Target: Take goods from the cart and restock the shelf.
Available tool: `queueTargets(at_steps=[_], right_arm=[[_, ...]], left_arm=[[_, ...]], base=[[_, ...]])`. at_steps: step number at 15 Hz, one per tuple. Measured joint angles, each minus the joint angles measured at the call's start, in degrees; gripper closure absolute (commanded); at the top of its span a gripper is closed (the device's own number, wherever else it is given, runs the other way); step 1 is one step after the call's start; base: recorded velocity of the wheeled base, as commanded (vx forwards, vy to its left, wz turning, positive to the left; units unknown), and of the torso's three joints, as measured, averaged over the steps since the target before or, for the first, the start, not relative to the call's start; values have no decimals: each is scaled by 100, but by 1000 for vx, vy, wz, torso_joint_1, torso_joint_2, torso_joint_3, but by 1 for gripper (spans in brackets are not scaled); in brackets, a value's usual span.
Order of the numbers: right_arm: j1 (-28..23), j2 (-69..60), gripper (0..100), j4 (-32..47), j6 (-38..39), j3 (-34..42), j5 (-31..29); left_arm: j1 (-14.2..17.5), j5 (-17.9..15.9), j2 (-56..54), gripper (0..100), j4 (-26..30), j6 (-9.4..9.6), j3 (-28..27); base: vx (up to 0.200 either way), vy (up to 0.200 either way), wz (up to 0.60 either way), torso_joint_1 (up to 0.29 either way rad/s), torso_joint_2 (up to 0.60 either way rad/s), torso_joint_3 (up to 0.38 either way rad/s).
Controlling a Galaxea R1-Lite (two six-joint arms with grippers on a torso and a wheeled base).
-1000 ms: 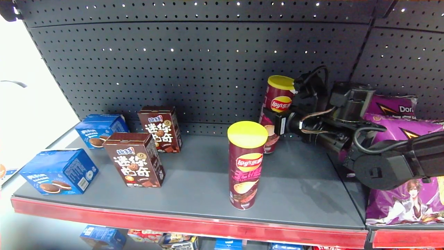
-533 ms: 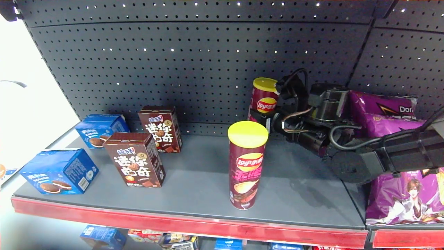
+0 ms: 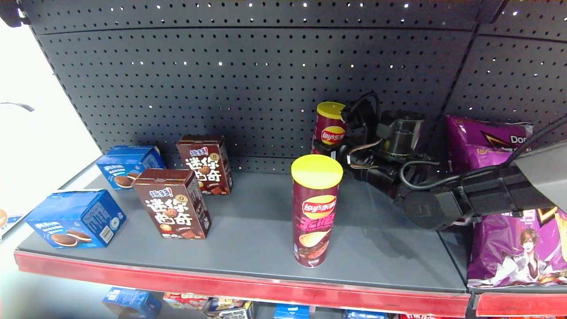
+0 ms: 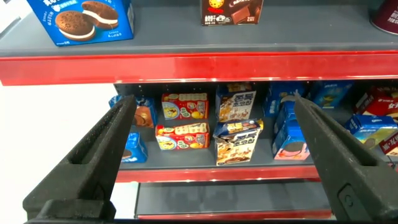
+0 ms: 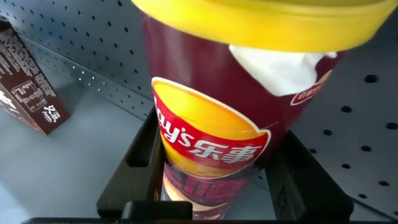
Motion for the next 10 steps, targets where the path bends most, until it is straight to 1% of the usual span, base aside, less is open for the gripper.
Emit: queueTargets(at_steps=[7,8,10], right_arm=[[-39,193,100,130,6,-160,0],[-43,195,0,139,6,-162,2],[-50,184,0,189,17,-144,0]], left_arm=[[0,0,0,0,-2,0,0],[0,0,0,0,0,2,0],[0,2,0,0,0,2,0]], base=[[0,0,0,0,0,0],[0,0,0,0,0,0],[0,0,0,0,0,0]])
